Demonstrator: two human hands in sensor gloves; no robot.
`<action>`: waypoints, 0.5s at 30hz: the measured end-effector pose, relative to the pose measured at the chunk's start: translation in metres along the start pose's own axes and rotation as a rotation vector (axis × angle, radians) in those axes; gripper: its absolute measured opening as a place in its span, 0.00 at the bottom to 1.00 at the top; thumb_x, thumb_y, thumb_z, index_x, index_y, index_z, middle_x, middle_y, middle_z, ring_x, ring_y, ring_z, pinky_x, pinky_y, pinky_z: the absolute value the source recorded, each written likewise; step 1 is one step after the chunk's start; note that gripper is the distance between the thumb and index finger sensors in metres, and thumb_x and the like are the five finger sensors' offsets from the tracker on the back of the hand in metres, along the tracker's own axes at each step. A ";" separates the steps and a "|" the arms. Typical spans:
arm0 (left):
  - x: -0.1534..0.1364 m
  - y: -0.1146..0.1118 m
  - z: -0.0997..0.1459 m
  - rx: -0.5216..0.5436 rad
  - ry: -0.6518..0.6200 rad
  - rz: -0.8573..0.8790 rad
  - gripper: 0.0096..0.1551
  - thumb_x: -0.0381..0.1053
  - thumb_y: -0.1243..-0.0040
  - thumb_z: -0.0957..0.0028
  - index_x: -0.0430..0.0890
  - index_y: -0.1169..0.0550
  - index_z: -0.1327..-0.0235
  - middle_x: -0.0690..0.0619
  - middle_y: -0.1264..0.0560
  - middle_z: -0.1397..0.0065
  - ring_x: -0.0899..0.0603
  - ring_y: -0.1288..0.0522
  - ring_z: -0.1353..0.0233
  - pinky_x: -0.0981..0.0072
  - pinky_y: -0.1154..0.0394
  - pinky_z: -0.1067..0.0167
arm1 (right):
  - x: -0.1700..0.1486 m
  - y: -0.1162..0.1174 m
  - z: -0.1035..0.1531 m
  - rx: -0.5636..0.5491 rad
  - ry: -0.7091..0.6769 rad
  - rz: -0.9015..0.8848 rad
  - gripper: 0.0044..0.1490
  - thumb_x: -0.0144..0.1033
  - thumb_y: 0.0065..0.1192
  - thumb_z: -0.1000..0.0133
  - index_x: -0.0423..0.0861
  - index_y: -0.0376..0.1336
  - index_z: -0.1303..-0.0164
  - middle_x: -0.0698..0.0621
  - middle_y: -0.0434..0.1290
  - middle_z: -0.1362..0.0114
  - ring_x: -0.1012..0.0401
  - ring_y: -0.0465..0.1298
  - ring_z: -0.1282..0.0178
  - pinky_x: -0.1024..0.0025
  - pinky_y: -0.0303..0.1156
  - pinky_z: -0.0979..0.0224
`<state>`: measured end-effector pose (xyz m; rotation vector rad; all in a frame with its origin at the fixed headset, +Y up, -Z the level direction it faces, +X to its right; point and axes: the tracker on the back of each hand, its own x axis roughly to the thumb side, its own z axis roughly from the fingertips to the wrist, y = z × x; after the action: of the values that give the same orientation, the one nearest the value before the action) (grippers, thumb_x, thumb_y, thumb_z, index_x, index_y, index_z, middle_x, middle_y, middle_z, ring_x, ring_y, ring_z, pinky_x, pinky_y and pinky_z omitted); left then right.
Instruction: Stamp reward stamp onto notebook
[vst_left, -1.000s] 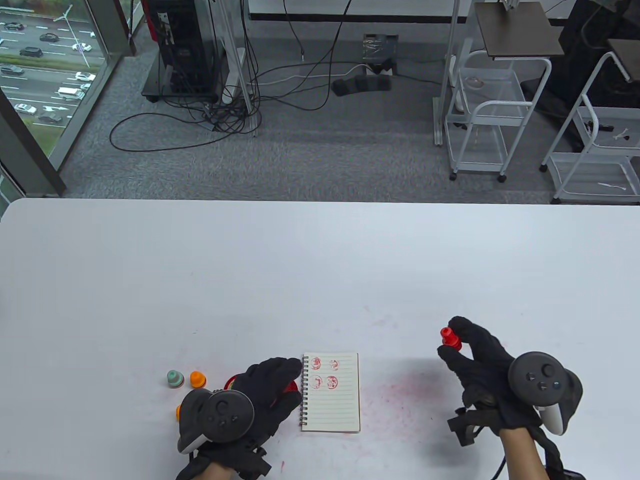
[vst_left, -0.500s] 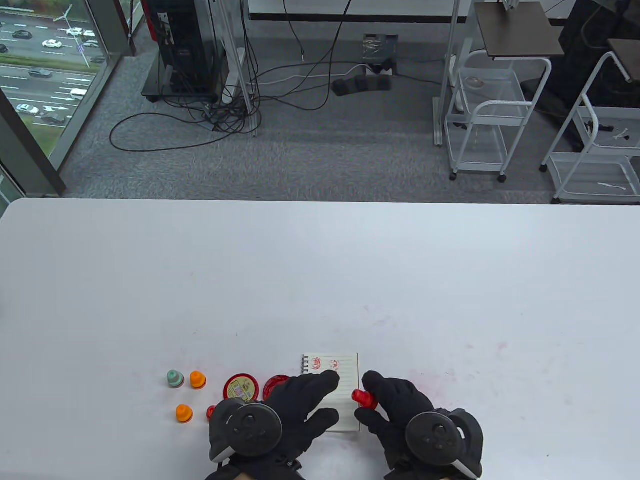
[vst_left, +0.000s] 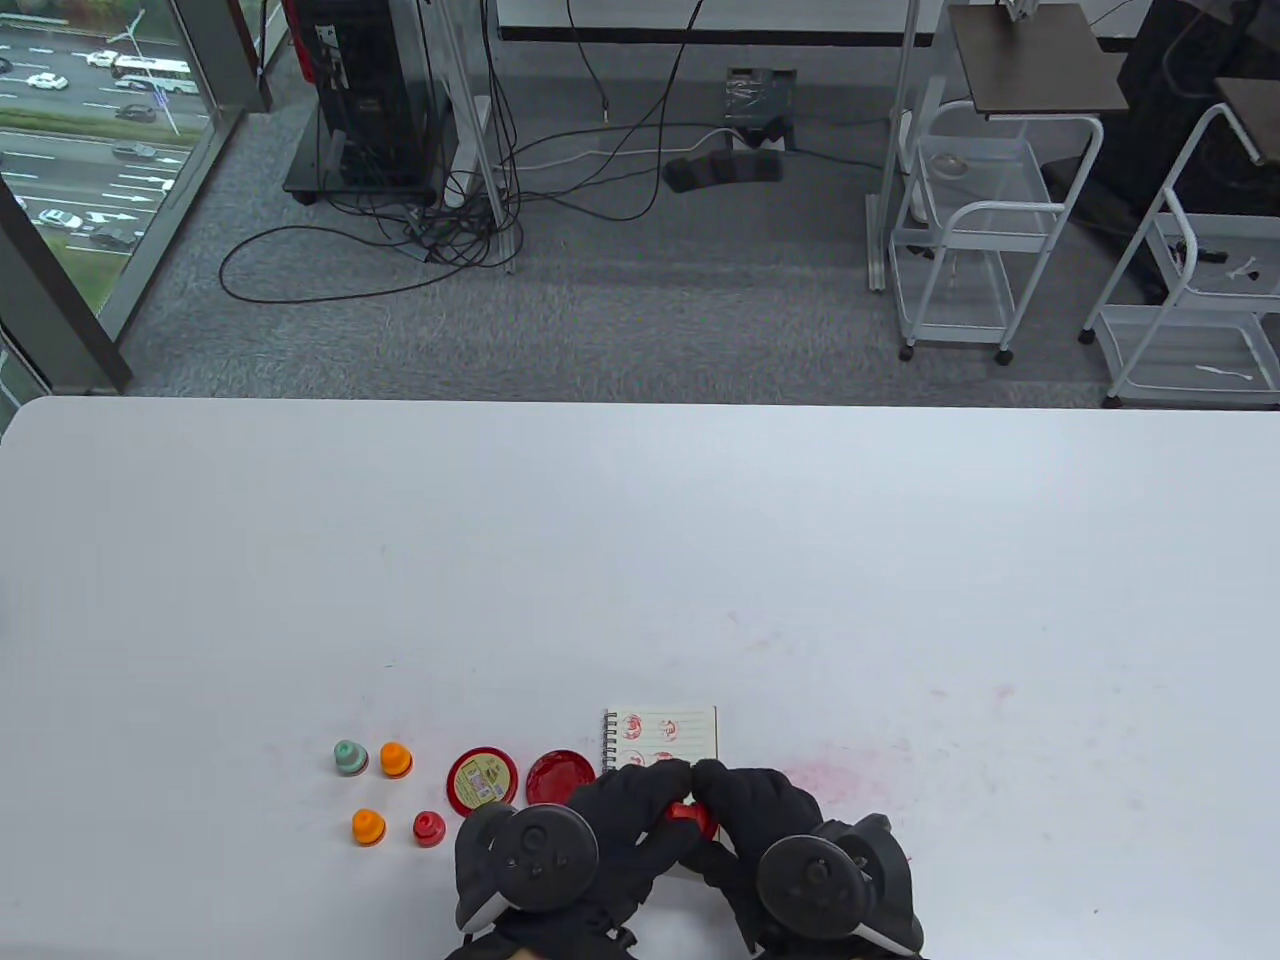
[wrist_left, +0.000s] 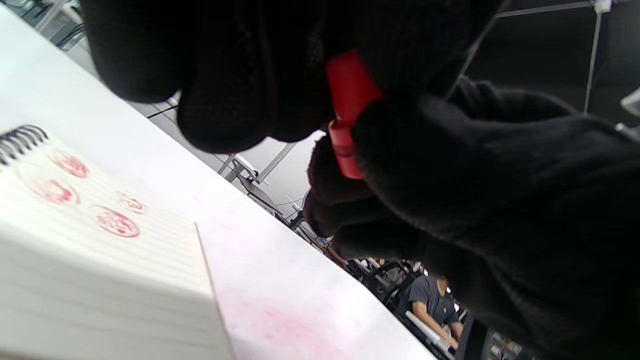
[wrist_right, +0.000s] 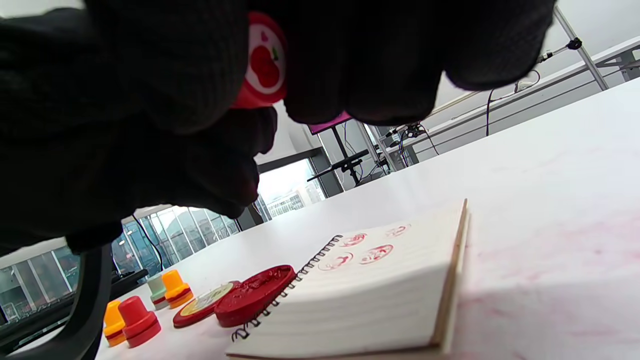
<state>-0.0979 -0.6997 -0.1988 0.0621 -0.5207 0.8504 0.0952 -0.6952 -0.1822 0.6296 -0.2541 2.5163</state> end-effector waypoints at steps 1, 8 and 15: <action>-0.001 0.001 0.000 0.015 0.008 0.032 0.33 0.55 0.34 0.51 0.41 0.22 0.35 0.45 0.16 0.42 0.44 0.15 0.48 0.48 0.18 0.44 | 0.000 -0.001 0.000 -0.009 -0.003 -0.007 0.43 0.46 0.71 0.56 0.40 0.60 0.34 0.45 0.75 0.39 0.45 0.78 0.39 0.40 0.74 0.37; -0.009 0.011 0.002 0.038 0.044 0.113 0.30 0.53 0.33 0.51 0.43 0.20 0.37 0.45 0.16 0.41 0.43 0.15 0.48 0.49 0.18 0.44 | -0.006 -0.001 0.001 -0.040 0.027 -0.219 0.41 0.40 0.69 0.53 0.41 0.58 0.31 0.43 0.73 0.33 0.40 0.75 0.35 0.38 0.72 0.35; -0.011 0.012 0.001 0.031 0.041 0.143 0.29 0.52 0.33 0.51 0.43 0.20 0.37 0.44 0.16 0.41 0.43 0.15 0.48 0.49 0.18 0.44 | -0.010 -0.001 0.001 -0.040 0.034 -0.290 0.40 0.39 0.70 0.53 0.42 0.58 0.32 0.44 0.73 0.34 0.41 0.75 0.35 0.38 0.72 0.35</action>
<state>-0.1130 -0.6999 -0.2043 0.0359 -0.4773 0.9974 0.1036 -0.6989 -0.1862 0.5632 -0.1860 2.2360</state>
